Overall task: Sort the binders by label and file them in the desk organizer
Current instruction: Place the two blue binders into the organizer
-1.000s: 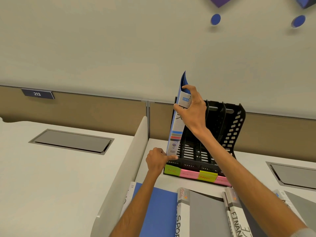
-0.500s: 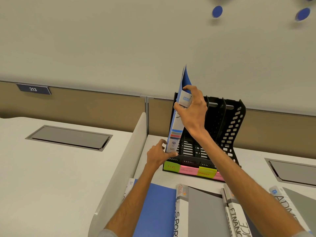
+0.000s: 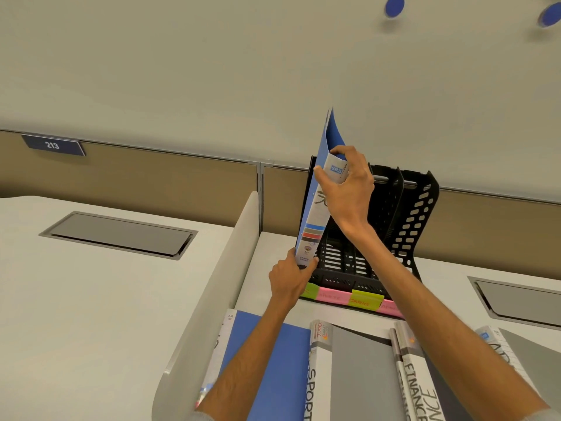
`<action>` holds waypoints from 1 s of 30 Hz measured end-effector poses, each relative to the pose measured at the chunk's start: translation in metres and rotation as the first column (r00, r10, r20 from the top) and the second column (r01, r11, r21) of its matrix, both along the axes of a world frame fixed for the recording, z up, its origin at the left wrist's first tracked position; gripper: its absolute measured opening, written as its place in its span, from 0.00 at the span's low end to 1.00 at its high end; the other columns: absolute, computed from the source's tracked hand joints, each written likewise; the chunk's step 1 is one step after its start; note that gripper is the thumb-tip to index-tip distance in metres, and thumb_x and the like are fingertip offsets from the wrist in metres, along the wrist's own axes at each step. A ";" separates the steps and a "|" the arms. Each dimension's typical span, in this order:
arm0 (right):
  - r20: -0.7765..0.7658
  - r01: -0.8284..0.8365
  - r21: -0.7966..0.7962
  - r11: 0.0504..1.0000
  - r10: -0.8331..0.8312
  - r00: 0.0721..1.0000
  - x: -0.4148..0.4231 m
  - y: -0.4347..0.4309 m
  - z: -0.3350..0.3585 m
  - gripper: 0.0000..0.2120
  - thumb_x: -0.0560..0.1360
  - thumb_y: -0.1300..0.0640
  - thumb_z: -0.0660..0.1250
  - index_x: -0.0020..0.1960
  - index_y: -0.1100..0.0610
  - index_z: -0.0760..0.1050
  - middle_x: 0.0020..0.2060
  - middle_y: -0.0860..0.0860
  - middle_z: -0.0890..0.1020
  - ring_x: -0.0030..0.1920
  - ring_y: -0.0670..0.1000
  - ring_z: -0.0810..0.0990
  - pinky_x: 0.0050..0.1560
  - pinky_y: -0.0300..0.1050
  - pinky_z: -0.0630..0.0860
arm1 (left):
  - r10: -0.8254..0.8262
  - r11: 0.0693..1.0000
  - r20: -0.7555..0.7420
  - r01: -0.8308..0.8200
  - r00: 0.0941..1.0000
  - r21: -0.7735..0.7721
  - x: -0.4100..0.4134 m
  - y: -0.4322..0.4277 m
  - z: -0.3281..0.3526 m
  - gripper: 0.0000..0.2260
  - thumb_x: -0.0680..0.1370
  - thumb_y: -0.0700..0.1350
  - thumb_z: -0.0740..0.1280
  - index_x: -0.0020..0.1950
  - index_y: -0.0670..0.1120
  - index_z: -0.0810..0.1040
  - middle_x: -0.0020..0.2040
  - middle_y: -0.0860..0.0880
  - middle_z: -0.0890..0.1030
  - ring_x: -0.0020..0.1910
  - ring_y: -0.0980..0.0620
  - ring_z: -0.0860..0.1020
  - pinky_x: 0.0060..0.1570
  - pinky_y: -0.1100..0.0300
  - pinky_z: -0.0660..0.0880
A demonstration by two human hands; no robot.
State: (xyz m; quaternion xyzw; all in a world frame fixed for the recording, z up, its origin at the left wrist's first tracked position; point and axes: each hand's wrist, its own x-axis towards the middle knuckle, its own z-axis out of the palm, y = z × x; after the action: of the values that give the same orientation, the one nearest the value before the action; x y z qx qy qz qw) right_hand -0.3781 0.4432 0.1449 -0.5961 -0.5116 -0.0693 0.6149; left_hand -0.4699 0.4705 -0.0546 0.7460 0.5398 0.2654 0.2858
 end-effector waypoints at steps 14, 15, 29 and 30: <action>0.386 0.110 -0.178 0.978 -0.033 0.922 0.002 0.001 0.014 0.18 0.75 0.53 0.69 0.65 0.50 0.77 0.75 0.54 0.64 0.48 0.50 0.81 0.42 0.28 0.70 | 0.017 0.996 -0.072 -0.023 0.997 -0.085 0.006 -0.003 -0.002 0.27 0.79 0.63 0.60 0.69 0.45 0.67 0.65 0.46 0.77 0.59 0.42 0.79 0.57 0.48 0.76; 0.399 0.114 -0.175 0.978 -0.035 0.916 0.004 0.002 0.016 0.16 0.75 0.53 0.69 0.63 0.50 0.79 0.75 0.53 0.65 0.46 0.48 0.80 0.41 0.26 0.67 | 0.022 0.995 -0.067 -0.029 0.998 -0.094 0.008 -0.004 -0.002 0.26 0.79 0.62 0.61 0.68 0.45 0.66 0.65 0.45 0.77 0.59 0.41 0.79 0.56 0.49 0.76; 0.344 0.125 -0.247 0.961 -0.033 0.938 0.005 0.017 0.031 0.13 0.81 0.53 0.62 0.58 0.54 0.82 0.65 0.53 0.77 0.60 0.52 0.79 0.53 0.37 0.70 | 0.016 0.996 -0.080 -0.023 0.997 -0.085 0.007 -0.007 -0.003 0.27 0.79 0.64 0.58 0.67 0.44 0.64 0.65 0.45 0.77 0.57 0.41 0.80 0.56 0.47 0.77; 0.329 0.119 -0.253 0.960 -0.030 0.944 0.005 0.017 0.031 0.13 0.81 0.52 0.62 0.59 0.54 0.82 0.65 0.53 0.77 0.60 0.52 0.79 0.53 0.35 0.68 | 0.029 0.997 -0.084 -0.035 0.996 -0.074 0.008 -0.008 -0.004 0.27 0.79 0.64 0.57 0.67 0.44 0.64 0.64 0.45 0.77 0.57 0.41 0.80 0.55 0.47 0.78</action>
State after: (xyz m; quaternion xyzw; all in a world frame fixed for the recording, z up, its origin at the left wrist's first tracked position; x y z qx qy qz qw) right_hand -0.3735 0.4604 0.1763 -0.6740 -0.5864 -0.1187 0.4334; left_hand -0.4623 0.4624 -0.0585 0.7362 0.5727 0.2183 0.2871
